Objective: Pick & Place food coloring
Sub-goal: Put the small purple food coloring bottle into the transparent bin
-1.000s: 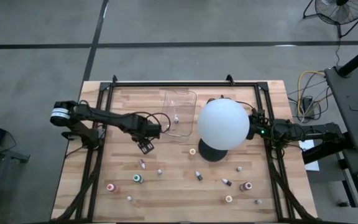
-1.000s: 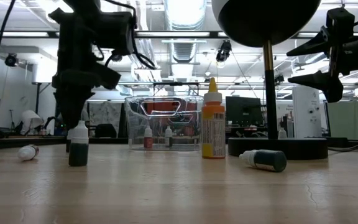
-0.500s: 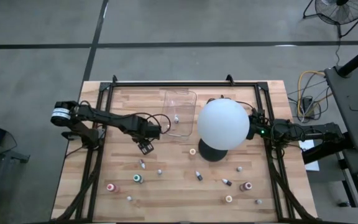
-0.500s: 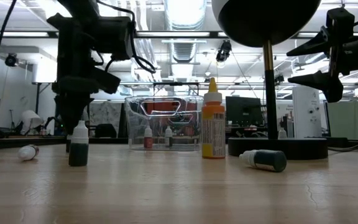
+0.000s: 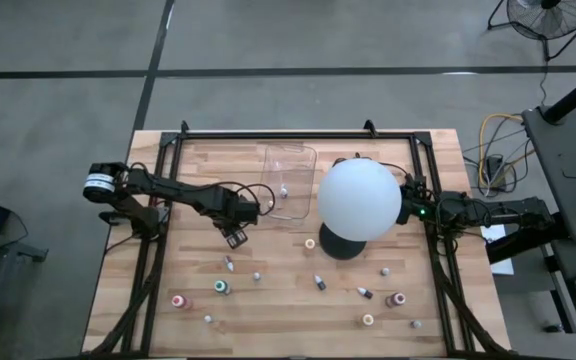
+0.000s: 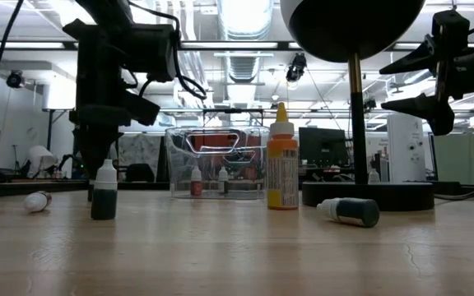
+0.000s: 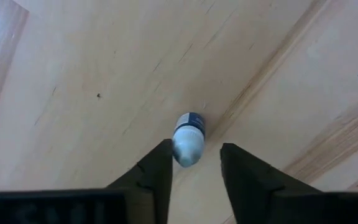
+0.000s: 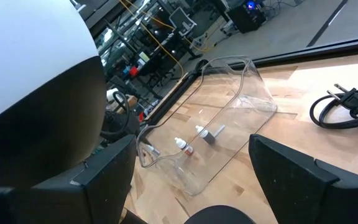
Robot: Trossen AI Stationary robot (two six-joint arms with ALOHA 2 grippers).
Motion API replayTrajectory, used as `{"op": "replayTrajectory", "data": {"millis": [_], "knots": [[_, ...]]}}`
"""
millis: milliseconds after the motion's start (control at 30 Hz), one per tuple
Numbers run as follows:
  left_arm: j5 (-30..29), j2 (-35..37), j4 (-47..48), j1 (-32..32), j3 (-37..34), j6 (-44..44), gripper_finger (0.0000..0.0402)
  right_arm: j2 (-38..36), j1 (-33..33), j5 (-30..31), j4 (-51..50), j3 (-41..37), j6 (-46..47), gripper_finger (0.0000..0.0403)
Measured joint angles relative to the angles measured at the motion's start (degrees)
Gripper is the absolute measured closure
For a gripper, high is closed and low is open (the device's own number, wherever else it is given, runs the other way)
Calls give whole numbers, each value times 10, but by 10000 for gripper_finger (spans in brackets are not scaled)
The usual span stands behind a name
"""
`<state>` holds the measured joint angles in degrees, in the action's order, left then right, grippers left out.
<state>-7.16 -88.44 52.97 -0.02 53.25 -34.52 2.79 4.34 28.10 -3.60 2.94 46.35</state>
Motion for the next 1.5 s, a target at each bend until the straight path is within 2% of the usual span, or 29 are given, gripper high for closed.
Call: {"op": "replayTrajectory", "data": {"millis": [300, 667, 1100, 1367, 1500], "knots": [[-2, 2, 0, 0, 0, -4, 371, 0, 0, 0, 0, 0, 0, 101], [-2, 7, 32, 2, 41, -4, 371, 0, 0, 0, 0, 0, 0, 101], [5, 52, 194, 28, 188, 17, 372, 0, 0, 0, 0, 0, 0, 101], [6, 54, 290, 40, 308, 43, 373, 0, 0, 0, 0, 0, 0, 101], [28, 54, 317, 39, 358, 64, 373, 0, 0, 0, 0, 0, 0, 101]]}}
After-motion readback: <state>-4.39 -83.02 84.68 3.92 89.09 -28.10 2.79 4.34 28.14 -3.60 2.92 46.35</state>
